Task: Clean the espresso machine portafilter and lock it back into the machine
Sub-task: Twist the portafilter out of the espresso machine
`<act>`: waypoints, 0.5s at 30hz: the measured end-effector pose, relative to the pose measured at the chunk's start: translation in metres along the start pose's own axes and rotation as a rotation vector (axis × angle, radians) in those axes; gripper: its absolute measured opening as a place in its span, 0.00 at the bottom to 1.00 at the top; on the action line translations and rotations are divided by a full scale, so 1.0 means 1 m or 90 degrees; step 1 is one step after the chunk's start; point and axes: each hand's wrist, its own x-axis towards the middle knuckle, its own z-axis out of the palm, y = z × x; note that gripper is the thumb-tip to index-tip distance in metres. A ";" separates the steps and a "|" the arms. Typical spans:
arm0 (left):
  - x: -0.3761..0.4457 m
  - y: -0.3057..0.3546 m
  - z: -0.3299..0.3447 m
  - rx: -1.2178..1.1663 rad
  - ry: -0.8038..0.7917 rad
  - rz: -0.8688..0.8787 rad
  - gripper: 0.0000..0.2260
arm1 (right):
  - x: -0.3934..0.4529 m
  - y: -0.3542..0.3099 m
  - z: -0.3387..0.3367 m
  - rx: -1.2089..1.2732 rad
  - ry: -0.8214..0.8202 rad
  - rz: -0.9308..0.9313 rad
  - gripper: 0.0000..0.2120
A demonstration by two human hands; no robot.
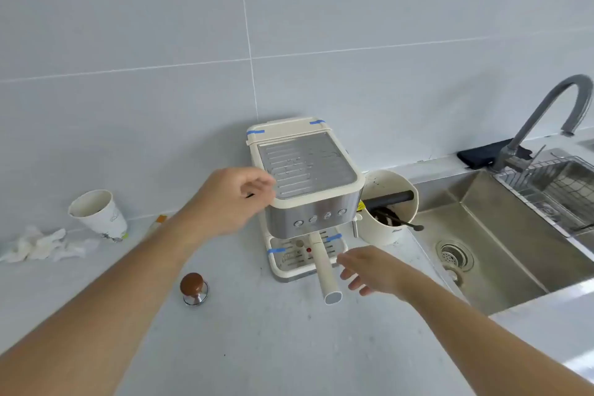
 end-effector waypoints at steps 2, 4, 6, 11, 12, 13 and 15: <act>0.012 0.013 0.010 0.046 0.031 0.066 0.08 | 0.005 0.006 0.012 0.071 0.010 0.000 0.12; 0.022 0.026 0.024 0.120 0.009 0.119 0.11 | 0.008 0.011 0.028 0.131 0.018 -0.017 0.13; 0.036 0.028 0.037 0.197 -0.019 0.176 0.15 | 0.011 0.012 0.042 0.211 0.038 -0.016 0.14; 0.062 0.013 0.054 0.345 -0.073 0.257 0.23 | 0.014 0.007 0.068 0.371 0.074 -0.016 0.12; 0.066 0.011 0.056 0.357 -0.085 0.269 0.24 | 0.014 0.006 0.069 0.381 0.079 -0.020 0.12; 0.069 0.008 0.057 0.363 -0.096 0.274 0.25 | 0.015 0.007 0.070 0.385 0.082 -0.024 0.12; 0.072 0.003 0.061 0.356 -0.108 0.269 0.28 | 0.018 0.009 0.070 0.386 0.078 -0.031 0.12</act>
